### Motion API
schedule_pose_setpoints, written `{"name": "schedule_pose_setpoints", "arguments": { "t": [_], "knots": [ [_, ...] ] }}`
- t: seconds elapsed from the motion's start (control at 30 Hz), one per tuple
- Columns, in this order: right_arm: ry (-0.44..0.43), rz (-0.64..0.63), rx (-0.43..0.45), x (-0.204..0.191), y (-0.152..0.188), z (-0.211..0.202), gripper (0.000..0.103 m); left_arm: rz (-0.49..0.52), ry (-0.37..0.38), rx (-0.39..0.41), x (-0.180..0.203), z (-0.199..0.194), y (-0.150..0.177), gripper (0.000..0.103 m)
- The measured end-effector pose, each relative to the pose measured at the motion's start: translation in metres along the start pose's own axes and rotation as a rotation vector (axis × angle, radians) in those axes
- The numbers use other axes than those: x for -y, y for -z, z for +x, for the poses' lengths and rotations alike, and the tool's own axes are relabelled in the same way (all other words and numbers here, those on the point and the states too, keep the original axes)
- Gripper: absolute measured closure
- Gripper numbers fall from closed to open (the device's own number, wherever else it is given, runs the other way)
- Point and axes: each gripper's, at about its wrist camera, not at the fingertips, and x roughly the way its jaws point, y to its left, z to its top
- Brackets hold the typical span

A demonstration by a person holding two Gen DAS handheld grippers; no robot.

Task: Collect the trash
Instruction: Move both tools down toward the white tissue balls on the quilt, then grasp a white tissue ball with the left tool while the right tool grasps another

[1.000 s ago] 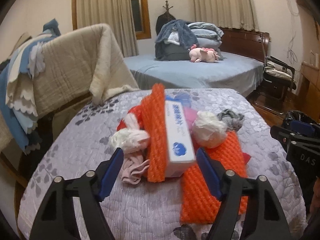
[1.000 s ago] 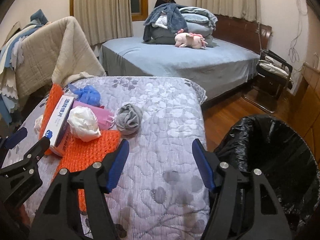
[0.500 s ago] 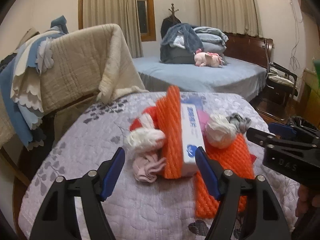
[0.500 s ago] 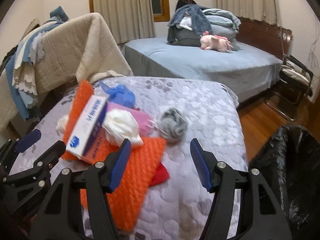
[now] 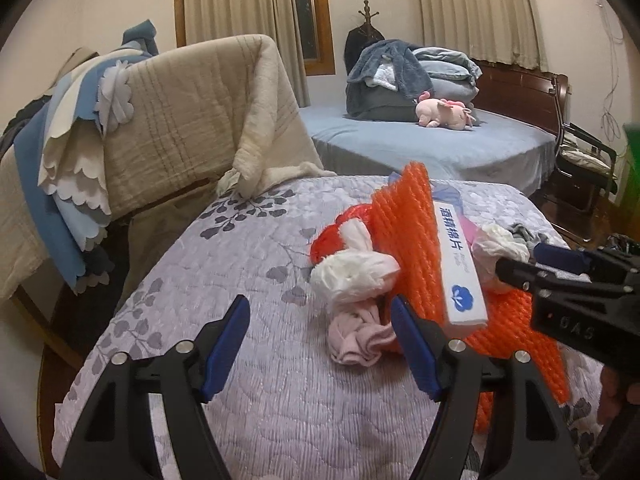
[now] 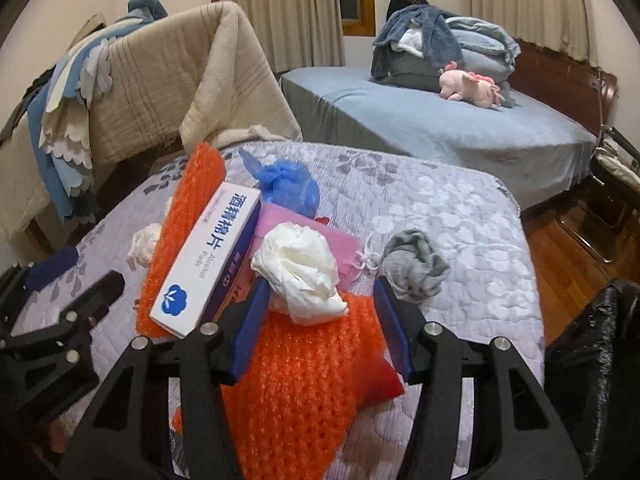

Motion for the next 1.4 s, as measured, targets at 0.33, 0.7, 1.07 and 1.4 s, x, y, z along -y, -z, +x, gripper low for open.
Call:
{"name": "schedule_pose_setpoints", "arguments": {
  "t": [0.33, 0.7, 1.07, 1.4],
  "knots": [
    [-0.061, -0.007, 0.010, -0.001, -0.006, -0.005, 0.076, 0.004, 0.047, -0.032, -0.002, 0.029, -0.011, 0.034],
    [-0.037, 0.002, 0.022, 0.007, -0.007, -0.018, 0.076, -0.005, 0.221, -0.096, 0.001, 0.053, -0.018, 0.071],
    [-0.036, 0.020, 0.082, 0.010, -0.012, -0.053, 0.076, -0.043, 0.209, 0.003, -0.008, 0.015, -0.034, 0.087],
    [0.042, 0.094, 0.174, 0.040, -0.008, -0.119, 0.076, 0.019, 0.283, 0.098, 0.024, -0.052, -0.057, 0.087]
  ]
}}
